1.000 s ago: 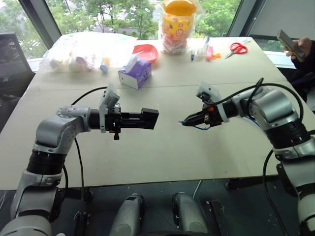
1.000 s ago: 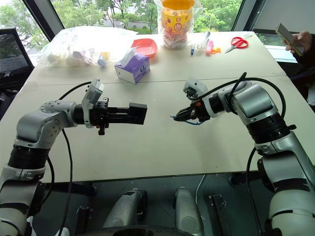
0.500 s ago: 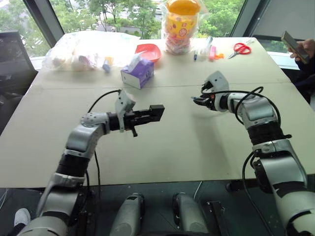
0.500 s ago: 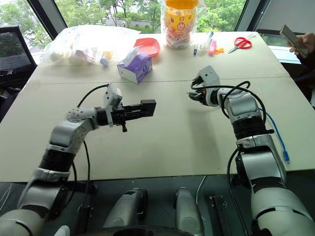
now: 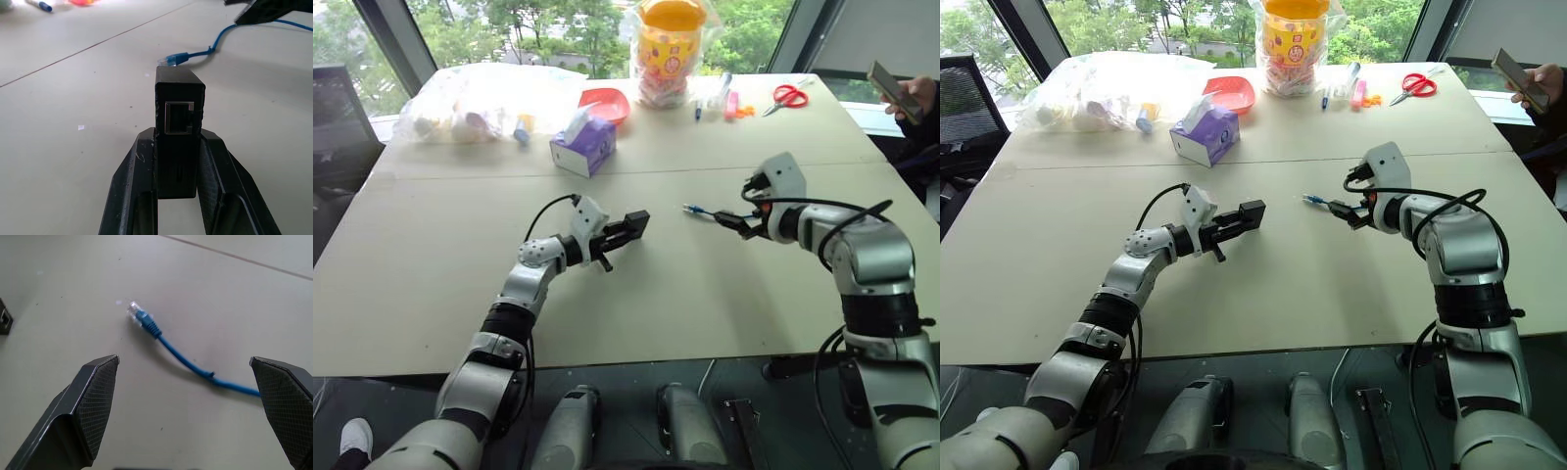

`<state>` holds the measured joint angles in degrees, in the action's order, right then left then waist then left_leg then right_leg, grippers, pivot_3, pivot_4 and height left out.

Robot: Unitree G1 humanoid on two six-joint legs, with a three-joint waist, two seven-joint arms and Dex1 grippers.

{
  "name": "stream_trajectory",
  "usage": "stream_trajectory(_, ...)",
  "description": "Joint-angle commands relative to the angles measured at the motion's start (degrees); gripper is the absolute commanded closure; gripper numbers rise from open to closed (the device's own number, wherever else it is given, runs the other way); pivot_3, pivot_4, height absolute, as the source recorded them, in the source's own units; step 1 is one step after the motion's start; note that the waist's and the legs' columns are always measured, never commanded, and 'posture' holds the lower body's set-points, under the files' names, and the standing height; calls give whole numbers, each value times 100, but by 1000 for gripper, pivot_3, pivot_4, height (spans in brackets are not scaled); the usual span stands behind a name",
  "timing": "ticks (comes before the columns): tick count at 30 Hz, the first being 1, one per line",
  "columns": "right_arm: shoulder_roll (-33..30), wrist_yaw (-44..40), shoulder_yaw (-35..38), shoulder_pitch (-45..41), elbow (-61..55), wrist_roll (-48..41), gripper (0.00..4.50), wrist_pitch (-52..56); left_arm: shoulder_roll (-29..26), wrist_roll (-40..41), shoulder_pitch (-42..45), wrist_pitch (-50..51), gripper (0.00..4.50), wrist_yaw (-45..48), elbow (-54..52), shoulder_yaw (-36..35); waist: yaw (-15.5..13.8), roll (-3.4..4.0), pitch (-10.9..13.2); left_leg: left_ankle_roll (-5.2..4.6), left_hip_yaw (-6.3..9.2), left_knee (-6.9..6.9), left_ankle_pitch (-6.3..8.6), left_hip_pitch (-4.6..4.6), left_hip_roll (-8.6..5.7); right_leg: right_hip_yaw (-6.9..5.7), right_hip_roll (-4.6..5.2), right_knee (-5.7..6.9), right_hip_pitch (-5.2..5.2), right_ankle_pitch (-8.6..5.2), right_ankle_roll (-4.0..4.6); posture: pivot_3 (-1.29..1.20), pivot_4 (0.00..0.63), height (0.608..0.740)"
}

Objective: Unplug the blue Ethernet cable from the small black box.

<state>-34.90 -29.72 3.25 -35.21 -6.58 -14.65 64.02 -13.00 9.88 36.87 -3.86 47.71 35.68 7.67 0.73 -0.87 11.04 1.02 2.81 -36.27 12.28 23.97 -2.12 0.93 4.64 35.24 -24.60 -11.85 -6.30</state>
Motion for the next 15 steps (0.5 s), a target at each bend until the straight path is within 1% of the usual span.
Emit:
stream_trajectory(1,-39,87,275,42,-625,-178,0,245,-92,-108,-71,-337,2056,100,288,-92,1,0,0,0,0,-1,0,-2,0,0,-1,0,2,0,0,0,150,740)
stream_trajectory(5,-59,110,388,189,-951,-351,0,559,-265,-56,-212,-304,195,300,229,-145,2,-1,-2,0,3,-3,0,-7,3,-1,-2,0,8,-1,1,0,150,740)
stream_trajectory(6,-100,78,415,255,-1061,-419,0,650,-365,41,-284,-120,70,455,71,-173,7,0,-2,0,3,-2,0,-8,3,-1,-2,0,9,-1,1,0,150,740)
stream_trajectory(9,-318,-100,465,504,-1408,-631,0,880,-759,275,-565,427,70,847,-698,-221,29,0,-2,-1,3,5,0,-11,7,0,-4,0,8,-1,1,0,150,740)
stream_trajectory(15,-642,-430,645,796,-1774,-1067,0,1001,-1289,658,-874,1406,70,1155,-2001,-337,2,1,-2,-2,6,2,1,-13,9,-1,-4,0,11,-8,14,0,150,740)
